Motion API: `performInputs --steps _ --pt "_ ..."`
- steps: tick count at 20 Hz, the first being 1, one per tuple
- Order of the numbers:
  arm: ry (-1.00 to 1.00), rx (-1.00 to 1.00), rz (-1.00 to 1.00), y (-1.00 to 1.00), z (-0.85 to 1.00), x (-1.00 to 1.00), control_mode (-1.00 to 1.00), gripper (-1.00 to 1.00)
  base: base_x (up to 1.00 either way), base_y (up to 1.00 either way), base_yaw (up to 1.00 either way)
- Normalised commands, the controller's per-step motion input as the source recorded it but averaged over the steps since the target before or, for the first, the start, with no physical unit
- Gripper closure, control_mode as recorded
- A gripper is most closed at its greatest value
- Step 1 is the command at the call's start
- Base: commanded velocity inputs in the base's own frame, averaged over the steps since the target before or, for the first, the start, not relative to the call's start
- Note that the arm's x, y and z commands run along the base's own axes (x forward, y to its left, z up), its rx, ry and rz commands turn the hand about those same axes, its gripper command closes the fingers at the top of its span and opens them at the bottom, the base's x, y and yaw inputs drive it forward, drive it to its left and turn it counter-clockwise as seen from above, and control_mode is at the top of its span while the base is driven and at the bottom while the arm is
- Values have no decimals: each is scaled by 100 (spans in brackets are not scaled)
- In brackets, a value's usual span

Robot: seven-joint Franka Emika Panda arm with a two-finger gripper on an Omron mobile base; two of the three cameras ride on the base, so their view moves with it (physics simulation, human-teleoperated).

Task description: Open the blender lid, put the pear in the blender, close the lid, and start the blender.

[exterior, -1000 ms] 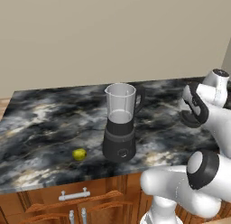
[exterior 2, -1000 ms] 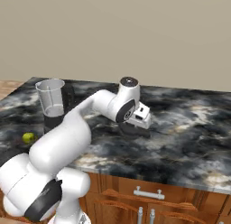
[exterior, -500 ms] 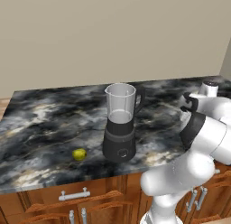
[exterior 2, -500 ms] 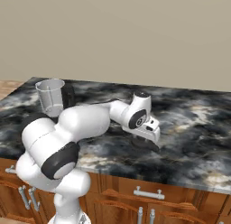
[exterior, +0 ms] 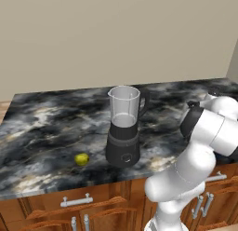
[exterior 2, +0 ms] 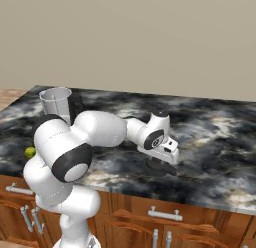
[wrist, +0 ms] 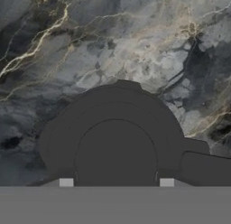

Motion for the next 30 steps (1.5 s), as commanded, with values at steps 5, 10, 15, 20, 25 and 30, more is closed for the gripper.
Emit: performInputs --steps 5,10,15,20,25,30 --pt "4 0 0 0 -49 22 -100 100 0 0 0" --pt "2 0 0 2 -41 5 -100 -100 0 0 0" --pt "1 0 -7 31 7 -3 -100 -100 0 0 0" --pt "-2 -11 -7 65 64 0 -100 -100 0 0 0" --pt "-13 -18 -1 64 97 -5 -100 -100 0 0 0" --pt "-6 -11 0 73 79 -44 -100 -100 0 0 0"
